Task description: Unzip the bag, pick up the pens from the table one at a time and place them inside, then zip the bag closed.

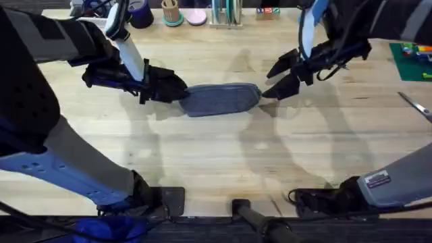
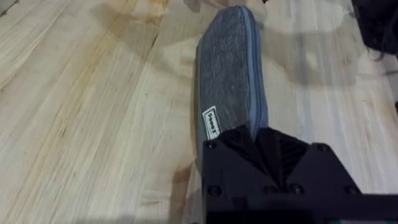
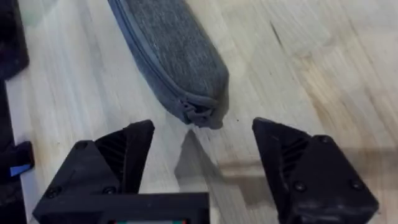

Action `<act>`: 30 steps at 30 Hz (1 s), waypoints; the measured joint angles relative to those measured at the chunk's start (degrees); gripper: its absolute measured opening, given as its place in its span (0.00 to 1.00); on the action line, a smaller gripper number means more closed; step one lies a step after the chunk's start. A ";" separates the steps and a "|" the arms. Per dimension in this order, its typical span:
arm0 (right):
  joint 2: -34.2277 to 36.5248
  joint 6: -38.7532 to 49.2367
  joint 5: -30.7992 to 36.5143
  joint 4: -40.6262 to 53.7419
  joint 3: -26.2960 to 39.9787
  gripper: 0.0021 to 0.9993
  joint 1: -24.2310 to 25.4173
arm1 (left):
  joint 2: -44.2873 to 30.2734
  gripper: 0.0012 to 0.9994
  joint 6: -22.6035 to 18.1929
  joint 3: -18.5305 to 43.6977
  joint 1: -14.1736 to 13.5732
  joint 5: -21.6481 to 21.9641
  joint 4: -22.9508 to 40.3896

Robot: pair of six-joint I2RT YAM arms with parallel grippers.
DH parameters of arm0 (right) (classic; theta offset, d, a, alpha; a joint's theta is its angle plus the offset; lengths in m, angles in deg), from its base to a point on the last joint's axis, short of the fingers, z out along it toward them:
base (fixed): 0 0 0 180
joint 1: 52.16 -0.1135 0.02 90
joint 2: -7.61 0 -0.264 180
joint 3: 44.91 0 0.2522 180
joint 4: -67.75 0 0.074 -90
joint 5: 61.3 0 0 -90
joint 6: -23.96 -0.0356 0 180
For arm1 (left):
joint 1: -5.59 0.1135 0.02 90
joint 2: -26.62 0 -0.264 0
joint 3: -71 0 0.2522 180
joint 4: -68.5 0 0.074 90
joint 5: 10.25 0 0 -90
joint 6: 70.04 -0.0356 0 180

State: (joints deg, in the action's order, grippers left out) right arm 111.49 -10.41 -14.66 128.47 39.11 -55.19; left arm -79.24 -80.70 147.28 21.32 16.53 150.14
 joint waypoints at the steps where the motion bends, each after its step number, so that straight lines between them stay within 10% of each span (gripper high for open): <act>1: 0.25 0.01 0.02 -0.04 0.00 0.96 -0.21 | 0.00 0.04 0.00 0.00 0.00 0.00 0.01; 30: 1.98 -0.32 0.00 -0.26 0.00 0.82 -3.18 | 0.00 0.04 0.00 0.00 0.00 0.02 -0.01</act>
State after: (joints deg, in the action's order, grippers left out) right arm 113.47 -10.73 -14.66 128.21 39.11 -58.37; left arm -79.24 -80.70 147.28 21.32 16.55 150.13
